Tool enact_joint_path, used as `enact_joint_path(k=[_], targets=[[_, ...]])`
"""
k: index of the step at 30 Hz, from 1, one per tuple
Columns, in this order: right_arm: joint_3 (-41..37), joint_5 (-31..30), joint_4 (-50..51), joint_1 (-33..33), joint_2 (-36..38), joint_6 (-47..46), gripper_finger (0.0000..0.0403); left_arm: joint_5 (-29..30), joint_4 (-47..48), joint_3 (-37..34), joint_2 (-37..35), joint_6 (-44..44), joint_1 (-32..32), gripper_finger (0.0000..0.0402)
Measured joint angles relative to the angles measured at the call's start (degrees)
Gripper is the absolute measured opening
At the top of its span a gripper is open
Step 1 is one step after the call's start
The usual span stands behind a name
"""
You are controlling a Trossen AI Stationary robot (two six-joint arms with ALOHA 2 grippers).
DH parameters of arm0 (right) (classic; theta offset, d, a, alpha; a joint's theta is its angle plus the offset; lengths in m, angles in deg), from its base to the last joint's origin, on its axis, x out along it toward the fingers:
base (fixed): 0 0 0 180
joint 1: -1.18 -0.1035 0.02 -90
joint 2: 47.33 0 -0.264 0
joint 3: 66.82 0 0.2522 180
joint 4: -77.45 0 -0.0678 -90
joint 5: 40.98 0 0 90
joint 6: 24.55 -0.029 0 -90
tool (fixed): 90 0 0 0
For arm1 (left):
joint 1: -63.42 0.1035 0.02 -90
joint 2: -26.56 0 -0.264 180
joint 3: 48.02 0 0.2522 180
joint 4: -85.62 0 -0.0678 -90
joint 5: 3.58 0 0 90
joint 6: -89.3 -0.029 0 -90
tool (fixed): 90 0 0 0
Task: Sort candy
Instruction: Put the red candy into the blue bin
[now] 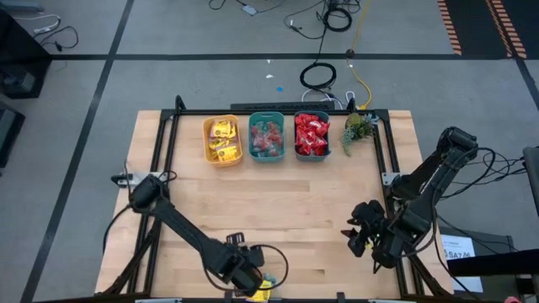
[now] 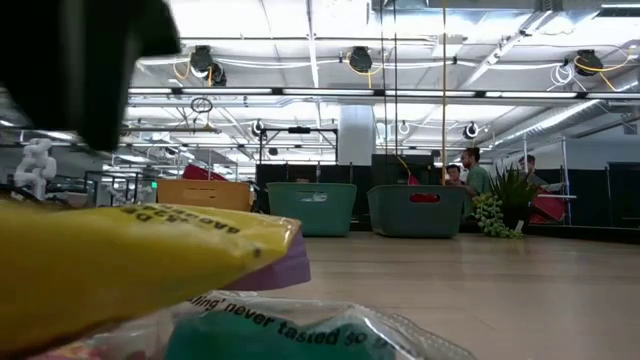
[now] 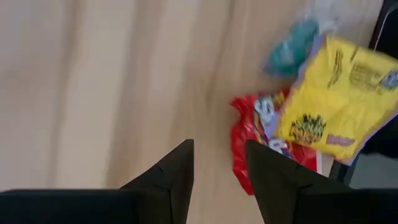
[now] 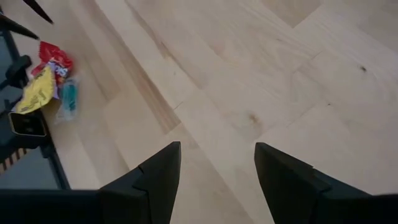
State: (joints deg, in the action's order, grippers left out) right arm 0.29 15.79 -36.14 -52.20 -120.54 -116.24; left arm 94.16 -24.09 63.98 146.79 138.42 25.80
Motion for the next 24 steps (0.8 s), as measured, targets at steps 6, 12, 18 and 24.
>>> enact_joint_path(k=[6,12,18,24], targets=[[0.0,0.0,-0.6,-0.5,0.0,-0.7,0.0196,-5.5,-3.8,0.0,3.8,2.9,-0.8,0.0153],[0.0,0.0,-0.7,-0.5,0.0,-0.7,0.0196,-5.8,-7.3,0.0,7.3,2.9,-1.5,0.0153],[0.0,0.0,-0.6,-0.5,0.0,-0.7,0.0196,-5.9,-5.9,0.5,10.6,1.6,-1.5,0.0149],[0.0,0.0,-0.6,-0.5,0.0,-0.6,0.0196,-5.8,-1.9,0.3,9.5,1.5,-0.4,0.0067]])
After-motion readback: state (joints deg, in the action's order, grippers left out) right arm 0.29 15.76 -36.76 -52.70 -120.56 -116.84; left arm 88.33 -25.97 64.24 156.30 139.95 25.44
